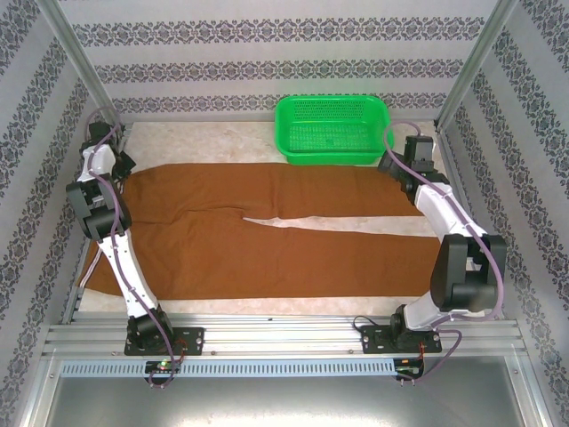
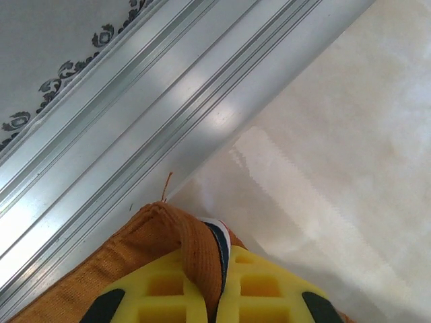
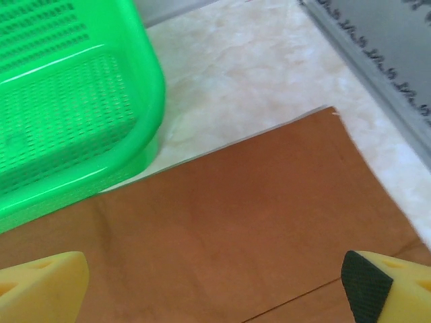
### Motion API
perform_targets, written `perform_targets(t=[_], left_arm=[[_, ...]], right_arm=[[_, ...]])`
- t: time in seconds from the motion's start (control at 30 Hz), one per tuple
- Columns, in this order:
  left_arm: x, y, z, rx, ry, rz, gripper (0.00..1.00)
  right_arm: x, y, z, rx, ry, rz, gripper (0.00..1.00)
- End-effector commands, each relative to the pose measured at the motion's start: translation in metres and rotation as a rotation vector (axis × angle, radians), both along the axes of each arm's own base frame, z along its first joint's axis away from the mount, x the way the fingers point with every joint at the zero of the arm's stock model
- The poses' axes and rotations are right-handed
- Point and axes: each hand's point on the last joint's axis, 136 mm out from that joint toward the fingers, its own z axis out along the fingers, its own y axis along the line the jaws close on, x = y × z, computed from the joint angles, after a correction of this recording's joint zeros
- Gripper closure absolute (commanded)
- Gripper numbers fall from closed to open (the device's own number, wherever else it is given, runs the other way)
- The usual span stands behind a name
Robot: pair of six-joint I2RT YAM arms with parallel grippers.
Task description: Roll up the long pants
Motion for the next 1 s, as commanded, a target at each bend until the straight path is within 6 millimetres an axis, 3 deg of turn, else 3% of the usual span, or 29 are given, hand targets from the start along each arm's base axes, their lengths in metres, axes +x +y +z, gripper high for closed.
perform_targets(t=[0.0, 0.1, 0.2, 0.33, 0.47, 0.63, 0.8, 0.97], left_arm=[[-0.012, -0.003, -0.008, -0.030, 0.031, 0.002, 1.00], [-0.014, -0.008, -0.009, -0.051, 0.031, -0.012, 1.00], [-0.016, -0.011, -0.012, -0.060, 0.023, -0.019, 1.00], [-0.012, -0.015, -0.013, -0.077, 0.011, -0.026, 1.00], [-0.010, -0.017, -0.010, -0.078, 0.000, -0.031, 1.00], [-0.009, -0.018, -0.007, -0.078, -0.009, -0.036, 1.00], [-0.009, -0.018, -0.005, -0.072, -0.005, -0.043, 1.00], [-0.010, -0.016, -0.001, -0.060, -0.001, -0.048, 1.00]], right_arm=[[-0.001, -0.037, -0.001, -0.119, 0.083, -0.156, 0.02], [-0.007, -0.074, -0.019, -0.123, 0.232, -0.287, 0.02], [-0.007, -0.094, -0.044, -0.010, 0.329, -0.352, 0.02], [0.003, -0.112, -0.059, 0.033, 0.399, -0.391, 0.02], [0.023, -0.117, -0.081, 0.131, 0.471, -0.370, 0.06], [0.052, -0.124, -0.089, 0.176, 0.460, -0.356, 0.07], [0.063, -0.128, -0.120, 0.348, 0.506, -0.369, 0.12], [0.063, -0.127, -0.138, 0.402, 0.536, -0.378, 0.13]])
